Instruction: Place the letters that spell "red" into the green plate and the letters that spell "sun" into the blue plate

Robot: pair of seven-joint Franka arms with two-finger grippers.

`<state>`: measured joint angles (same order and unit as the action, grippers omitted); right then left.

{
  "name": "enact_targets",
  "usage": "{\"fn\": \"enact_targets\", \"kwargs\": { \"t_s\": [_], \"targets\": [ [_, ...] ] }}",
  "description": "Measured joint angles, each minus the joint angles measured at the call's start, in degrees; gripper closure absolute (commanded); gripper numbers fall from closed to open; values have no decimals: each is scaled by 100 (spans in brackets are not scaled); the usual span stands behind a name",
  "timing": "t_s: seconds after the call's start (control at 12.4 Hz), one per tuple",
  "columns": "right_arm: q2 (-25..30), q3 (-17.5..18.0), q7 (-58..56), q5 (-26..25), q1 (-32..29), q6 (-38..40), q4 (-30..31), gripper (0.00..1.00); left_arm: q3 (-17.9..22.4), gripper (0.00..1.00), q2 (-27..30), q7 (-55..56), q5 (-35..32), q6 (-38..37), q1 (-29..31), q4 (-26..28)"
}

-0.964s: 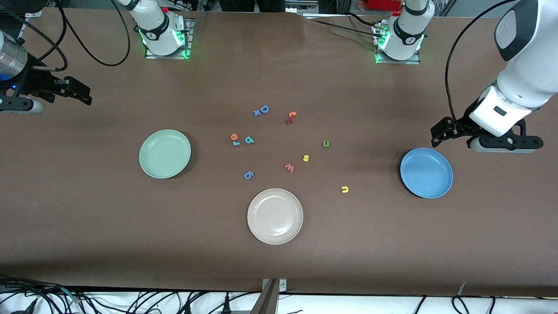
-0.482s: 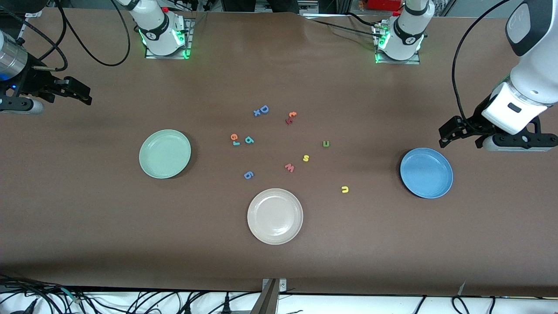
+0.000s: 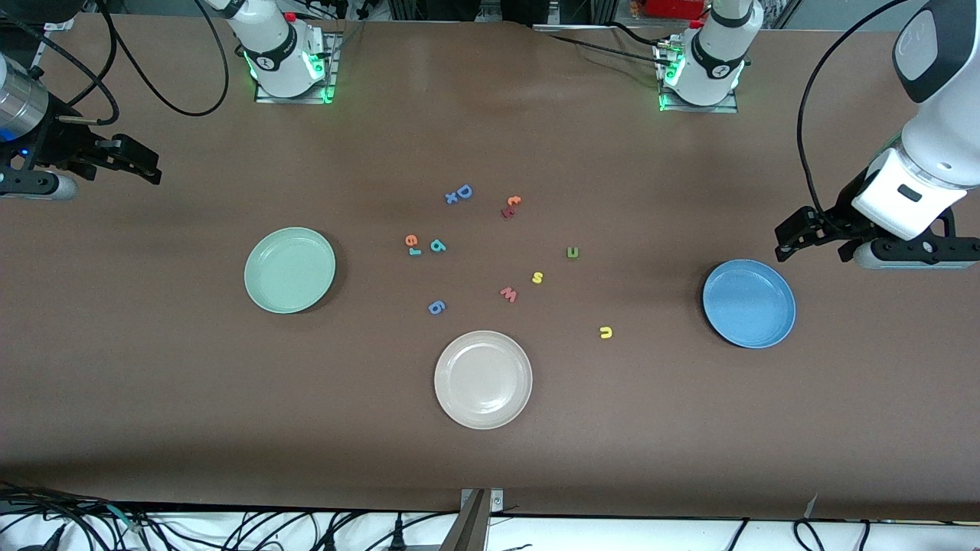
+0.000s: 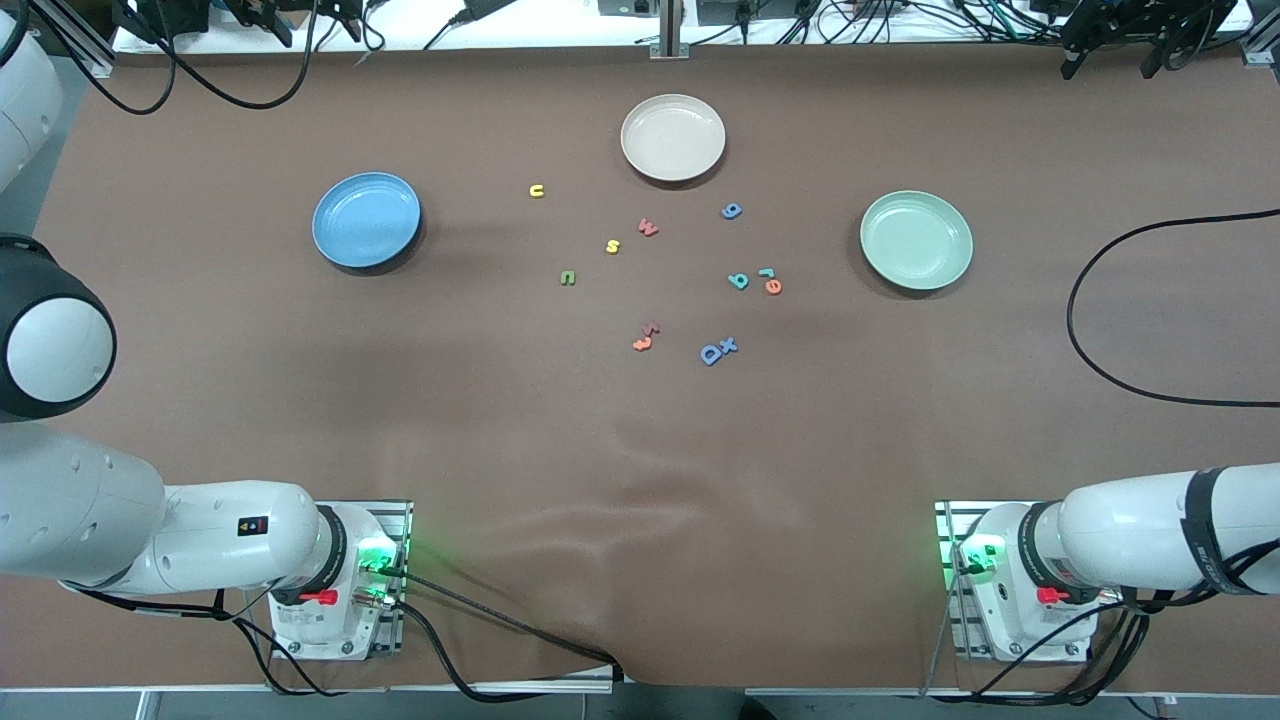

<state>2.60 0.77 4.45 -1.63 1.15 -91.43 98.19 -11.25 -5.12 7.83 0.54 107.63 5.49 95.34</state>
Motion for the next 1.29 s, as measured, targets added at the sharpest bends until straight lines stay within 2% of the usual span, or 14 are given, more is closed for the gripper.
{"fn": "enact_targets", "kwargs": {
  "t_s": [1.29],
  "targets": [
    [0,0,0,0,0,0,0,0,-10,0,-3,0,0,-82,-9,0]
  ]
}}
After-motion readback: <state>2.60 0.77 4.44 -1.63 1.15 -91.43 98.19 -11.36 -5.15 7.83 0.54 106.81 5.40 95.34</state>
